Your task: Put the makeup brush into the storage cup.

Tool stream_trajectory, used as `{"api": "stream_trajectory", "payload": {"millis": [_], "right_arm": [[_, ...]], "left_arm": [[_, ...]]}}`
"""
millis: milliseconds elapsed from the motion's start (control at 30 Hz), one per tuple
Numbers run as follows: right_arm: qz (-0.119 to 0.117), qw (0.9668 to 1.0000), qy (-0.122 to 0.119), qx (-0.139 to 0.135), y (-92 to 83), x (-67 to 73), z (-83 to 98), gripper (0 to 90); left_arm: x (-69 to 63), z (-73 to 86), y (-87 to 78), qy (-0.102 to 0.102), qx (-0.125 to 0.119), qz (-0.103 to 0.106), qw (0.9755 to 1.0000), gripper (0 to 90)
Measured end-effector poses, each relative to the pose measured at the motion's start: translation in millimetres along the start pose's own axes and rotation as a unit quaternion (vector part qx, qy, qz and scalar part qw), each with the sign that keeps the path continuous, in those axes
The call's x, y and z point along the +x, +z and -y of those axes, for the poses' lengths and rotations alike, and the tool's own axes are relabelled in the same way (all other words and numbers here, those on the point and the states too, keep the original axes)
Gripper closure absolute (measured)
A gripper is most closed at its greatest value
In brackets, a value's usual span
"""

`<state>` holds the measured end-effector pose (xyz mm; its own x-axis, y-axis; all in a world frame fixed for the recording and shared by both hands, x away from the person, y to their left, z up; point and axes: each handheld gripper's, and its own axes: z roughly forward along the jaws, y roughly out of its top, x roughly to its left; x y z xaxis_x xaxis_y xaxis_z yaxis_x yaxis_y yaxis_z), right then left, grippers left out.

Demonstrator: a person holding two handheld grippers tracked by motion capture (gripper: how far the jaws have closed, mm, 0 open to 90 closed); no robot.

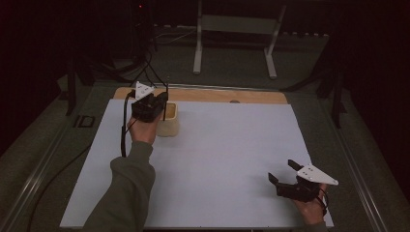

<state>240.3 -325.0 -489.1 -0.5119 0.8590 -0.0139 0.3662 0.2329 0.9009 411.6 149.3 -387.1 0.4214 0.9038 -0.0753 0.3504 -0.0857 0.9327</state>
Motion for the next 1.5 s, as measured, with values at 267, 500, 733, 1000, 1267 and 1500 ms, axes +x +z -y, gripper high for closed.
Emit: {"api": "stream_trajectory", "payload": {"millis": [267,500,733,1000,1267,1500], "right_arm": [[0.000,1.0000,0.000,0.000,0.0,0.1,0.0,9.3],[0.000,1.0000,-0.001,0.000,0.3,0.0,0.1,9.3],[-0.001,1.0000,-0.001,0.000,0.2,0.0,0.1,9.3],[-0.001,1.0000,-0.001,0.000,-0.1,-0.1,0.0,9.3],[-0.002,1.0000,-0.001,0.000,0.2,-0.2,0.1,9.3],[-0.002,1.0000,-0.002,0.001,0.4,-0.1,0.1,9.3]], "left_arm": [[4.9,-1.3,0.2,-0.010,-0.006,-0.006,0.9999,86.5],[8.2,-2.3,2.4,-0.015,-0.010,-0.013,0.9998,86.6],[9.7,-0.9,6.6,-0.022,-0.011,-0.019,0.9995,86.6],[11.1,0.0,10.2,-0.022,-0.014,-0.028,0.9993,86.5],[13.2,1.8,12.8,-0.022,-0.010,-0.034,0.9991,86.5],[13.9,2.1,13.0,-0.020,-0.011,-0.032,0.9992,86.5]]}}
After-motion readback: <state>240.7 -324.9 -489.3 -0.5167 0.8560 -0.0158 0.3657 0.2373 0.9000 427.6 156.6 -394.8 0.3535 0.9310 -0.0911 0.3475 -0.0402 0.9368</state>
